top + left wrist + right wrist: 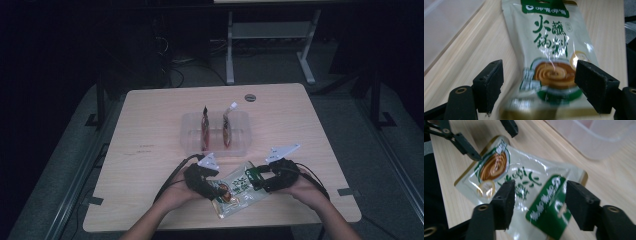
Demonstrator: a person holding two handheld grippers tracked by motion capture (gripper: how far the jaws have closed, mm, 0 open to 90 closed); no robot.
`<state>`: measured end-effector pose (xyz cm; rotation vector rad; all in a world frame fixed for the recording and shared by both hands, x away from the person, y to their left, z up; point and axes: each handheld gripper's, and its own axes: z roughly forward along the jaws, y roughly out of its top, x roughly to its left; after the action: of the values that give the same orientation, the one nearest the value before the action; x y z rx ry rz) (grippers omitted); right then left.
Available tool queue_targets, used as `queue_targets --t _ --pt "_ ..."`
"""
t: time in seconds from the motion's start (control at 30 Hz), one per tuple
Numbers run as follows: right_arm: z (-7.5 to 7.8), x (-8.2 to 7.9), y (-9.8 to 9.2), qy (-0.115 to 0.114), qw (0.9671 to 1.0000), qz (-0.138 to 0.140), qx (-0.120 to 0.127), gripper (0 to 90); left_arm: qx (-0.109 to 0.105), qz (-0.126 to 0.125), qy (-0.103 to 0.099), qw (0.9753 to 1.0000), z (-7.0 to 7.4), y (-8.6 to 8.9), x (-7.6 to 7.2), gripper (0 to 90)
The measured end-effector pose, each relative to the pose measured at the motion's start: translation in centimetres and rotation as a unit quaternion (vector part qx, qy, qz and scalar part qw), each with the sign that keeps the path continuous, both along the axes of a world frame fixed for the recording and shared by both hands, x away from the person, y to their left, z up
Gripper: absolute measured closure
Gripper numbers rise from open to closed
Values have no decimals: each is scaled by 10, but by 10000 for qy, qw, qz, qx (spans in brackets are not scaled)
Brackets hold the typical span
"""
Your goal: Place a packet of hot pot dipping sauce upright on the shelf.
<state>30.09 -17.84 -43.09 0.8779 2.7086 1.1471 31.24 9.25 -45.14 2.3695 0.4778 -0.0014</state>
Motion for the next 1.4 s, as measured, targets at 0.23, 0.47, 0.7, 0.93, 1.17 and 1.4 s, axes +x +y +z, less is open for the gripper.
queue_targets --t 0.23,0.47,0.7,0.93,1.17,1.4 --pt "-1 1 -6 -126 9999 -112 32 357 278 61 -211 9994 -9 -11 -4 392" --pt "-2 4 -8 -131 9997 -214 40 352 170 147 -310 9993 -10 -10 -5 576" --pt "-1 5 -10 -137 9995 -242 116 341 6 212 -69 9998 -11 -8 -1 816" --pt "-1 7 -11 -2 9994 -228 258 339 -262 146 112 9995 -11 -2 3 896" --pt "2 11 -19 251 9974 -311 603 268 -394 53 -193 9990 8 15 1 899" --pt "0 13 -12 434 9957 -56 822 215 -586 70 -464 9972 29 41 -6 900"
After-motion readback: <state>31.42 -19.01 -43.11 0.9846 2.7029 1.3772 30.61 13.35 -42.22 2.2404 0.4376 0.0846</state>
